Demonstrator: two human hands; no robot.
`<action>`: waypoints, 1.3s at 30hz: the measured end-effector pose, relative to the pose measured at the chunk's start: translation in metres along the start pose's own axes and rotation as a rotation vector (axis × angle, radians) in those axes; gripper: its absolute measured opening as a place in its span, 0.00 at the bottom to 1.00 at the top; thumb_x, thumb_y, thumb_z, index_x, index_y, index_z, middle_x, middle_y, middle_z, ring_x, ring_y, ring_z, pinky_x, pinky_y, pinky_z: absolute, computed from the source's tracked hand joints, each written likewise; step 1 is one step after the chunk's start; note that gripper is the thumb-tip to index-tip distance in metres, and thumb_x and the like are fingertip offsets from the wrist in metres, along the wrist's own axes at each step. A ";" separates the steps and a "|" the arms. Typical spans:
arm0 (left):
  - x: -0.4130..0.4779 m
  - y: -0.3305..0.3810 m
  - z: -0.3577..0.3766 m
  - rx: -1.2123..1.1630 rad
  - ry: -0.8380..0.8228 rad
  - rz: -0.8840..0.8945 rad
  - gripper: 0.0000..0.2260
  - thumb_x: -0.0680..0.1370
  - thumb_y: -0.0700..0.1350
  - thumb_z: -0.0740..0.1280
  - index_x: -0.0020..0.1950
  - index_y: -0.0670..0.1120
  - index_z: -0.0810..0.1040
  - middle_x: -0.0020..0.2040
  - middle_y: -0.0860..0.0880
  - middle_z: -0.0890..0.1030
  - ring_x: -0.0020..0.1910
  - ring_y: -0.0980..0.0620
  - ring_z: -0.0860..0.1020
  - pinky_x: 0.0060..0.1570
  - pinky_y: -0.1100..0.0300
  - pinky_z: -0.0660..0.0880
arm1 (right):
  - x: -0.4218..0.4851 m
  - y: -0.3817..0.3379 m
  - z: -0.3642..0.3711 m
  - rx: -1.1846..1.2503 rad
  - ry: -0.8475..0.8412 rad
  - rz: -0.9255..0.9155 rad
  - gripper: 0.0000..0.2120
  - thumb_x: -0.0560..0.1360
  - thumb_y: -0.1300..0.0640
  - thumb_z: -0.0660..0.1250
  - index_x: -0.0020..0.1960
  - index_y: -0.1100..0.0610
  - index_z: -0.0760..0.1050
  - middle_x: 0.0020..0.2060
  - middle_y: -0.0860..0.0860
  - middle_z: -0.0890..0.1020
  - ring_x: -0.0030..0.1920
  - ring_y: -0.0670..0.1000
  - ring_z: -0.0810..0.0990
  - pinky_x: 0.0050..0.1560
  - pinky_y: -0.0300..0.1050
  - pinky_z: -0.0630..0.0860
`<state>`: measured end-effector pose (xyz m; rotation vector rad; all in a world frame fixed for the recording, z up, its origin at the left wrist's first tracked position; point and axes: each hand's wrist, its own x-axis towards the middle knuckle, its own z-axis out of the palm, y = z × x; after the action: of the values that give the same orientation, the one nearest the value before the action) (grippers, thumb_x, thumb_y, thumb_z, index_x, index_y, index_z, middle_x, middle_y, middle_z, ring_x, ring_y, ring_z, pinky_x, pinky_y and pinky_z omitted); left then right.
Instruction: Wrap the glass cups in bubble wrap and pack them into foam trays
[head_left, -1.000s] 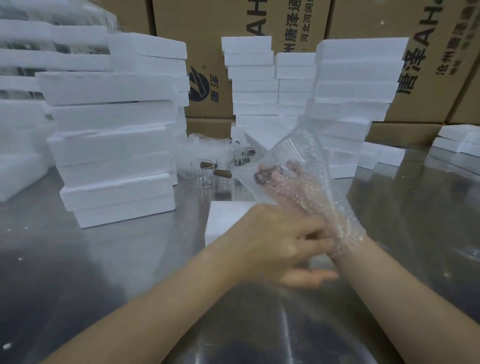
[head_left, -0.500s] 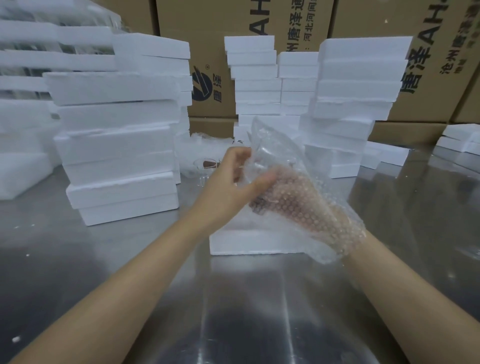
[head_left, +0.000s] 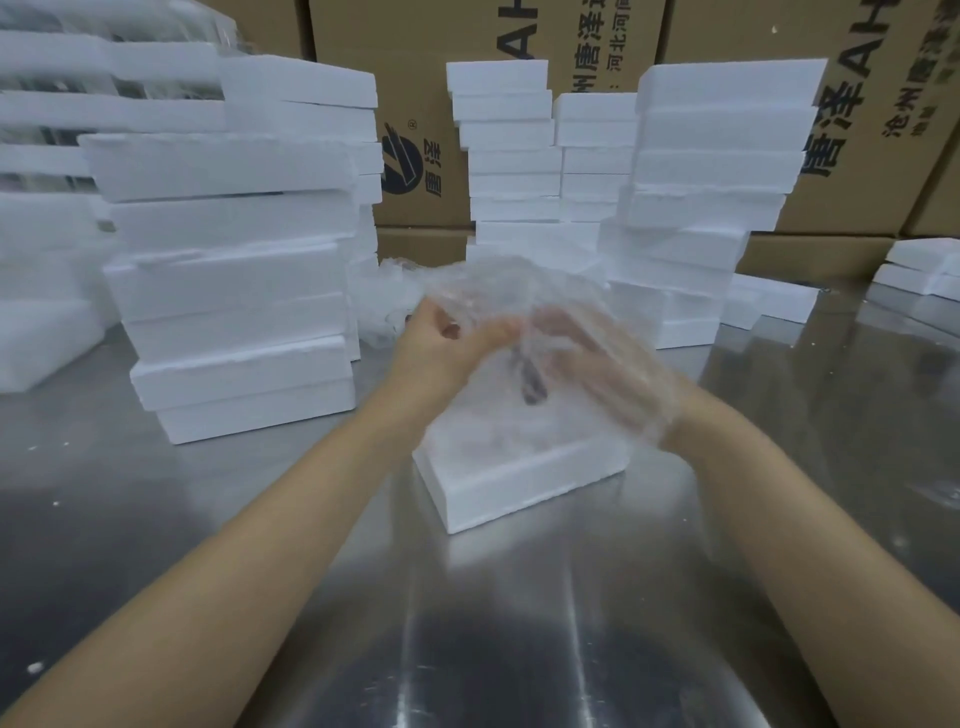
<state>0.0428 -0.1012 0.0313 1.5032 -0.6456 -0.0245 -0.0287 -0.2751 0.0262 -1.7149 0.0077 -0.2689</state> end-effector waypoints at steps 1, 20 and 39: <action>0.003 0.000 -0.004 -0.115 0.059 -0.053 0.31 0.61 0.56 0.76 0.61 0.47 0.76 0.50 0.53 0.83 0.46 0.58 0.81 0.40 0.65 0.76 | -0.001 -0.007 -0.004 0.079 0.066 -0.085 0.13 0.79 0.64 0.62 0.59 0.51 0.76 0.55 0.44 0.79 0.57 0.39 0.78 0.59 0.35 0.74; 0.001 -0.008 -0.011 -0.505 -0.222 -0.305 0.27 0.68 0.46 0.74 0.67 0.44 0.74 0.59 0.47 0.82 0.56 0.49 0.81 0.58 0.59 0.77 | -0.003 -0.008 -0.027 0.330 0.220 0.049 0.15 0.73 0.72 0.63 0.52 0.54 0.75 0.35 0.47 0.81 0.36 0.45 0.80 0.37 0.36 0.74; -0.011 -0.002 0.009 -0.140 -0.192 -0.170 0.17 0.71 0.46 0.76 0.58 0.46 0.78 0.50 0.53 0.85 0.52 0.53 0.83 0.53 0.55 0.77 | -0.006 -0.008 0.024 0.082 0.142 -0.129 0.22 0.76 0.38 0.60 0.50 0.54 0.83 0.51 0.54 0.85 0.55 0.54 0.82 0.62 0.49 0.73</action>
<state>0.0308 -0.1050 0.0249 1.4265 -0.6536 -0.3410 -0.0316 -0.2495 0.0295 -1.6142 -0.0092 -0.4801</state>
